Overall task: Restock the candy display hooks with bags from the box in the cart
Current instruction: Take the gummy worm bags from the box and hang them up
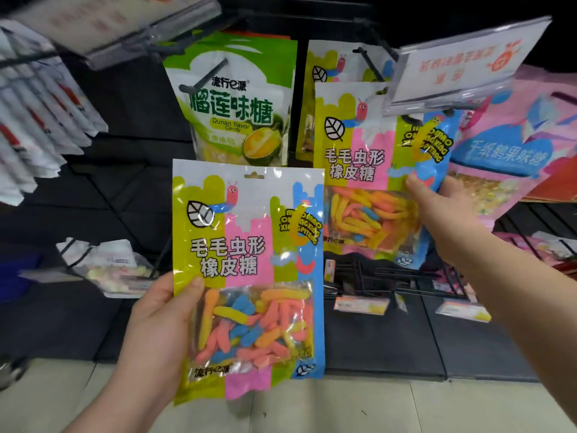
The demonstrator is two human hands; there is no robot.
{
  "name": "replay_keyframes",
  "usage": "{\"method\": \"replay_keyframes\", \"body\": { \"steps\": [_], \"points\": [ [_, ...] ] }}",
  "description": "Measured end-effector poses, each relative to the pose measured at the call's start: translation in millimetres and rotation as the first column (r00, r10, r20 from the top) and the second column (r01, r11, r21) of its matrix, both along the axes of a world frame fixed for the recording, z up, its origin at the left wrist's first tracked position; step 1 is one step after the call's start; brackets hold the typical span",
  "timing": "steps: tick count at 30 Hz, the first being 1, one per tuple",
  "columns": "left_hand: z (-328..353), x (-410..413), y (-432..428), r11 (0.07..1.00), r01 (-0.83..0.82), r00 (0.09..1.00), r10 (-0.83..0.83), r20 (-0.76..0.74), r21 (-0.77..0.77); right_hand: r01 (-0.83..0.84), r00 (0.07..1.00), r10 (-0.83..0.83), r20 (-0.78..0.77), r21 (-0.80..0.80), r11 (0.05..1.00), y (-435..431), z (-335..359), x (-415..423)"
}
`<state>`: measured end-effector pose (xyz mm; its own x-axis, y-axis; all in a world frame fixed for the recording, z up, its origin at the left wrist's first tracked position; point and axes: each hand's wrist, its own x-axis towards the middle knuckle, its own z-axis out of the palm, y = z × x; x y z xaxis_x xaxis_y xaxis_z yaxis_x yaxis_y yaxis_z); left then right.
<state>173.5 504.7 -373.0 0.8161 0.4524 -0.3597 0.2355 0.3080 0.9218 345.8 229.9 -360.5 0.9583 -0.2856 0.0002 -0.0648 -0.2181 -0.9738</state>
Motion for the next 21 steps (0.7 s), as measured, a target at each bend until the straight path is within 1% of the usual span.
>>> {"method": "replay_keyframes", "body": {
  "steps": [4,5,6,8,10,11,12,14,15,16,17,19,21],
  "points": [
    [2,-1,-5,1.000,0.019,1.000,-0.019,0.014,-0.004,-0.038,0.994,0.036,-0.099,-0.015,0.999,4,-4,4],
    [3,-1,-6,1.000,0.023,1.000,-0.023,0.018,-0.004,-0.024,0.993,0.021,-0.121,-0.030,0.999,5,-3,3],
    [4,-1,-7,1.000,0.030,0.999,-0.030,0.022,-0.008,0.006,0.990,-0.015,-0.140,-0.066,0.998,6,-1,0],
    [6,-3,-10,0.998,0.049,0.998,-0.047,0.038,-0.041,0.055,0.989,-0.077,-0.129,-0.166,0.985,8,6,-15],
    [10,-4,-13,0.994,0.072,0.996,-0.068,0.054,-0.083,0.007,0.991,-0.035,-0.132,-0.207,0.978,14,10,-44],
    [13,-4,-16,0.991,0.086,0.995,-0.079,0.066,-0.103,-0.066,0.985,0.040,-0.170,-0.156,0.986,19,12,-63],
    [16,-5,-19,0.987,0.102,0.992,-0.092,0.083,-0.126,-0.150,0.964,0.132,-0.229,-0.063,0.987,22,12,-81],
    [23,-6,-28,0.977,0.137,0.986,-0.120,0.114,-0.165,-0.279,0.897,0.315,-0.311,0.156,0.948,27,11,-115],
    [26,-7,-32,0.972,0.156,0.983,-0.135,0.124,-0.177,-0.318,0.873,0.380,-0.306,0.232,0.919,28,12,-129],
    [29,-8,-37,0.968,0.173,0.980,-0.149,0.134,-0.183,-0.338,0.869,0.409,-0.279,0.269,0.902,27,11,-141],
    [31,-9,-42,0.965,0.186,0.977,-0.162,0.141,-0.184,-0.331,0.882,0.404,-0.242,0.293,0.897,25,11,-151],
    [34,-10,-51,0.958,0.214,0.972,-0.189,0.143,-0.192,-0.257,0.936,0.318,-0.152,0.324,0.910,18,11,-164],
    [34,-8,-59,0.954,0.260,0.960,-0.239,0.143,-0.150,-0.217,0.963,0.258,-0.075,0.348,0.912,11,13,-171]
  ]
}}
